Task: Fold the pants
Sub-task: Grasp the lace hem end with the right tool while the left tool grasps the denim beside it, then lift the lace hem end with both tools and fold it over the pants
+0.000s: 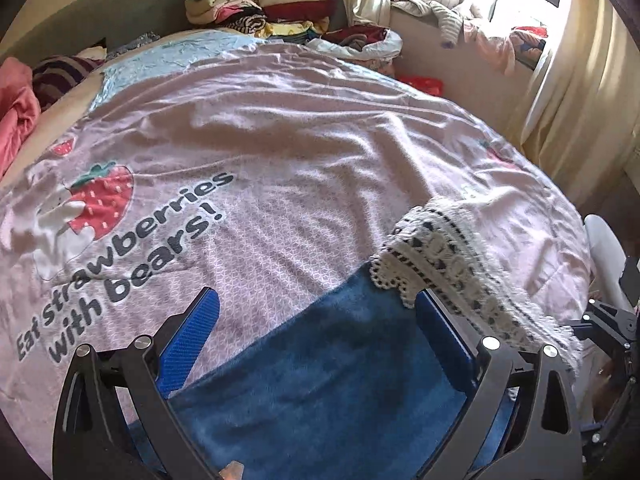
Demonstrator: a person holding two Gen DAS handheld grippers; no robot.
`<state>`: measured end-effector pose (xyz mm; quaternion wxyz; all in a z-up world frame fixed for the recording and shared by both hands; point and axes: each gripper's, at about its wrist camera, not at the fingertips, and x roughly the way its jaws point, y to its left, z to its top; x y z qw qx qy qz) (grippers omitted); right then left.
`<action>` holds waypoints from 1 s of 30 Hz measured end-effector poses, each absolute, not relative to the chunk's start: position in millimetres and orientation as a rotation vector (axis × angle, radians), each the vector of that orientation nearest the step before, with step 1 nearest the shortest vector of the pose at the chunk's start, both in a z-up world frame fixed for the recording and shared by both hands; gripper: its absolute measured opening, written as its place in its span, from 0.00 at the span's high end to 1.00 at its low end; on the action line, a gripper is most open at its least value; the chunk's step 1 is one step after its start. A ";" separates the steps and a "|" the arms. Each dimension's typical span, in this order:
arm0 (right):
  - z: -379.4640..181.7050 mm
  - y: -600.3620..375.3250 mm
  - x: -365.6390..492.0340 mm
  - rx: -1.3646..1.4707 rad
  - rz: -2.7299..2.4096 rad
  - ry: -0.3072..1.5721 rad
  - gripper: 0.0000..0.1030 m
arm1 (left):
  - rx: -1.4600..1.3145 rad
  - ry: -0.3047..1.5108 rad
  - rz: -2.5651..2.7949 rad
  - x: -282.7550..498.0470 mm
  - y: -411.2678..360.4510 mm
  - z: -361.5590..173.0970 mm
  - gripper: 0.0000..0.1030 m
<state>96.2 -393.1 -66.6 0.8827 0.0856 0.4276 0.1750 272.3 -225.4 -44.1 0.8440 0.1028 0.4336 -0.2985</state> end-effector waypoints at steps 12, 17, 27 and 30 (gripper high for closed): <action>-71.7 -393.0 108.5 0.219 0.446 0.864 0.52 | 0.142 0.986 -0.746 279.7 -232.1 -61.3 0.45; -68.4 -393.8 114.2 0.229 0.497 0.869 0.79 | 0.170 1.003 -0.772 271.7 -242.6 -55.7 0.77; -38.9 -375.5 108.8 0.172 0.536 0.815 0.85 | 0.023 0.957 -0.763 263.7 -218.6 -40.4 0.90; -26.1 -366.0 105.6 0.143 0.549 0.794 0.85 | -0.016 0.936 -0.770 259.8 -210.5 -34.6 0.93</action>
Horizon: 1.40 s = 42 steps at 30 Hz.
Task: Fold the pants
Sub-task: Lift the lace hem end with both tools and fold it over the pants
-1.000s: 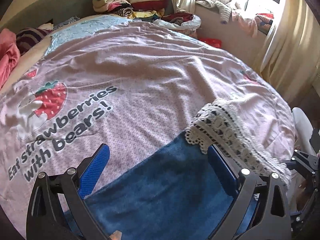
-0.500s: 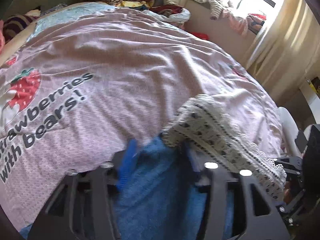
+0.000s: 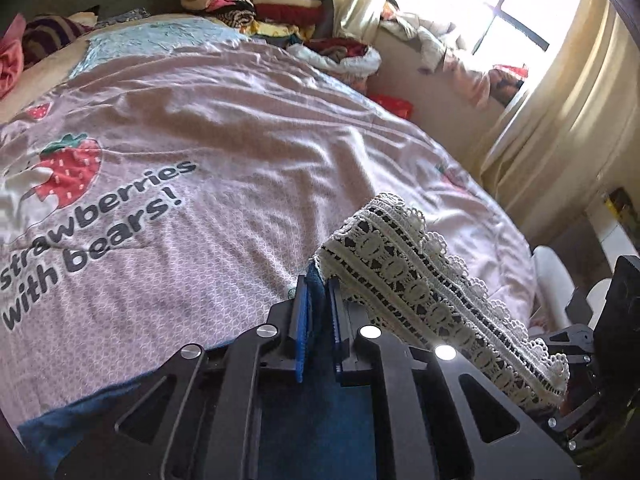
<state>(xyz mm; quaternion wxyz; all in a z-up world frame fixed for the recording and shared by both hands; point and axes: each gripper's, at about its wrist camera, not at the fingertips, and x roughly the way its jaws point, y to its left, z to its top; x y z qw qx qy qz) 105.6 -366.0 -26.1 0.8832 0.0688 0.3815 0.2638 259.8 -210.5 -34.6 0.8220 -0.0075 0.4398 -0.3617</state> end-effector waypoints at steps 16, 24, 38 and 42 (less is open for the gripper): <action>-3.4 -200.0 88.1 -0.251 0.758 0.734 0.85 | -0.336 0.849 -0.493 215.1 -38.7 -18.8 0.80; -43.4 -120.1 47.9 -0.539 0.854 0.748 0.53 | -0.453 0.809 -0.324 158.5 51.3 -23.1 0.60; -1.5 -248.4 39.7 -0.210 0.729 0.739 0.31 | -0.151 0.803 -0.684 121.8 -61.5 -3.7 0.32; -7.6 -277.5 50.0 -0.129 0.657 0.751 0.29 | 0.054 0.802 -0.596 126.8 -89.0 -12.6 0.20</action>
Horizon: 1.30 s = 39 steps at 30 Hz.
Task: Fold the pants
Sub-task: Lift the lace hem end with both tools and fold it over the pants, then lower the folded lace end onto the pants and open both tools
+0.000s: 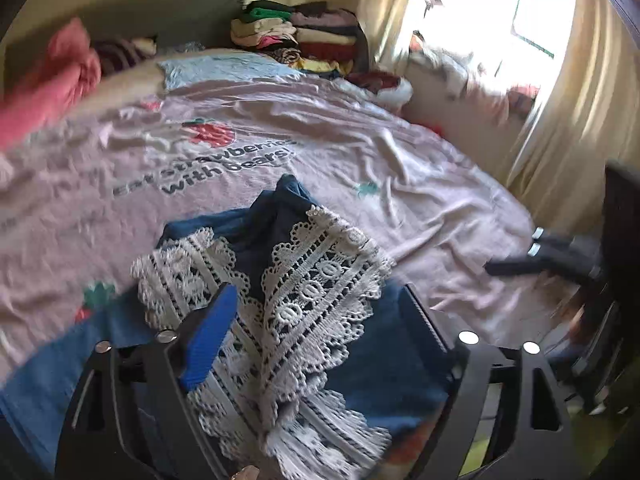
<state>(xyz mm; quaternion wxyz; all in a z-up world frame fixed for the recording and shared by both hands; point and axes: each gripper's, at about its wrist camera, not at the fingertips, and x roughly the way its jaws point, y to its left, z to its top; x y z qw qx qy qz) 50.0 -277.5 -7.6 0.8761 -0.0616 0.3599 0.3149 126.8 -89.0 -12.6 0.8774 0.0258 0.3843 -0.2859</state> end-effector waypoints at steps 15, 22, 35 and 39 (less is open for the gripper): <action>-22.0 -231.9 52.0 -0.155 0.805 0.737 0.28 | -0.646 0.930 -0.569 180.3 2.7 -50.9 0.64; -30.1 -167.8 32.6 -0.405 0.924 0.695 0.28 | -0.684 0.912 -0.492 161.4 43.3 -47.4 0.41; -54.0 -139.7 32.2 -0.539 0.934 0.714 0.76 | -0.665 0.988 -0.454 177.4 32.3 -63.6 0.41; -45.2 -153.2 33.6 -0.436 0.979 0.725 0.80 | -0.645 1.010 -0.444 191.8 25.6 -63.6 0.41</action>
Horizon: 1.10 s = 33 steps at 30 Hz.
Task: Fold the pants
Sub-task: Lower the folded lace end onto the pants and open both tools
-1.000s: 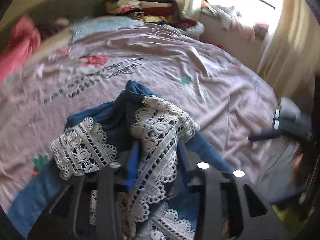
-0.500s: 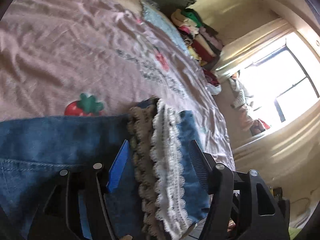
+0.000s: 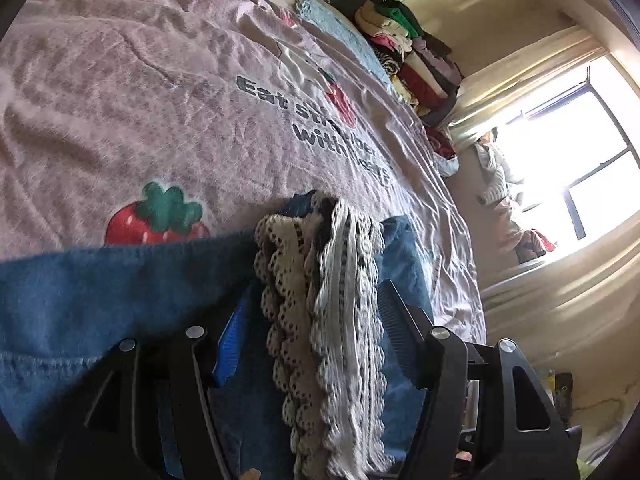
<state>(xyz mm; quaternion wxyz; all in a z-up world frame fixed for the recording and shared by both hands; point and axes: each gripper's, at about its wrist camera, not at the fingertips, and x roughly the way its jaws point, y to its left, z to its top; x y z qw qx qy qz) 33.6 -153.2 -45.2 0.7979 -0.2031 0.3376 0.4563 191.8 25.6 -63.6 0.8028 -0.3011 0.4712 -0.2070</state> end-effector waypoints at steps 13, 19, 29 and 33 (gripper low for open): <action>-42.5 -146.3 16.4 -0.397 1.066 0.732 0.80 | -0.625 0.875 -0.433 175.5 32.0 -42.7 0.84; -53.3 -136.3 18.6 -0.423 1.067 0.773 0.80 | -0.585 0.922 -0.359 178.8 38.0 -60.5 0.78; -12.5 -200.3 41.3 -0.250 0.929 0.714 0.66 | -0.426 0.821 -0.319 134.8 36.0 -22.5 0.50; -20.0 -222.0 56.7 -0.222 0.815 0.747 0.65 | -0.366 0.804 -0.338 101.8 18.9 -11.6 0.50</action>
